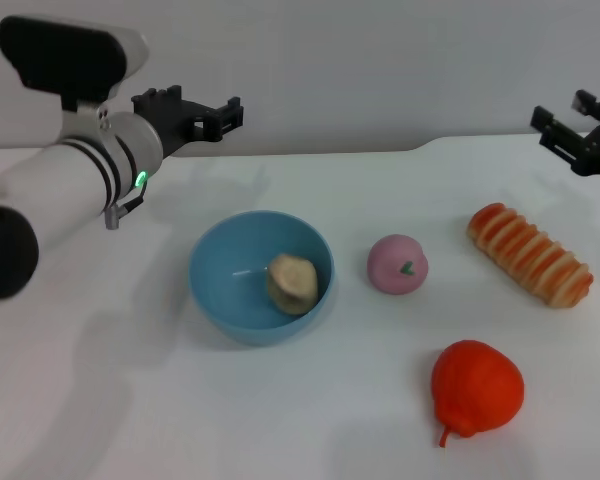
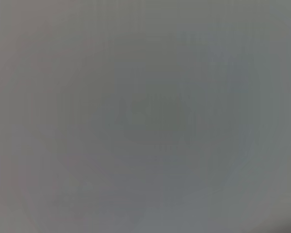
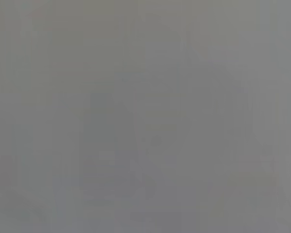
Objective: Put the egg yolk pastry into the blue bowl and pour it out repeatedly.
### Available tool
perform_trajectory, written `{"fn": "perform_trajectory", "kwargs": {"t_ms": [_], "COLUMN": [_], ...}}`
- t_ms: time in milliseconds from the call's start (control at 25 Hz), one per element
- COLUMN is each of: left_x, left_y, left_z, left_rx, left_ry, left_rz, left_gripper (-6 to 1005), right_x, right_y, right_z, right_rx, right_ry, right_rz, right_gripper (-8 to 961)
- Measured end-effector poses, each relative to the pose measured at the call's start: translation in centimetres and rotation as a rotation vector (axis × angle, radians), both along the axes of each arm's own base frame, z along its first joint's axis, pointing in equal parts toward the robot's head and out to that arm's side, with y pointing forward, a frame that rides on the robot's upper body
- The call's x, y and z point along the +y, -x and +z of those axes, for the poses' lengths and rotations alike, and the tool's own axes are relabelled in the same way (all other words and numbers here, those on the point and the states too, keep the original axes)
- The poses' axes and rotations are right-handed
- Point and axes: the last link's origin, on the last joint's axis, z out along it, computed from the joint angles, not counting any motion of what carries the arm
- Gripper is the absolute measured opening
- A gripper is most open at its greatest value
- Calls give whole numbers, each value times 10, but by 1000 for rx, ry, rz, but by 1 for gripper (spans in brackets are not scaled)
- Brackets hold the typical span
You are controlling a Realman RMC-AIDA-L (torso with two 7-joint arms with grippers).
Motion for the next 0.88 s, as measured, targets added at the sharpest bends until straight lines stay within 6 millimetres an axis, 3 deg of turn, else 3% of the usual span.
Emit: {"fn": "perform_trajectory", "kwargs": {"t_ms": [440, 880], "left_x": [-29, -35], "left_y": [3, 19], "left_z": [-23, -24], "left_rx": [-55, -124], "left_ry": [-103, -104], "left_rz": [-107, -35], "left_gripper": [786, 785], "right_x": [-5, -15], "right_y": [-25, -31], "right_z": [-8, -25], "right_rx": [-44, -109], "right_ry": [-186, -238], "right_rz": [-121, -152], "right_gripper": [598, 598]}}
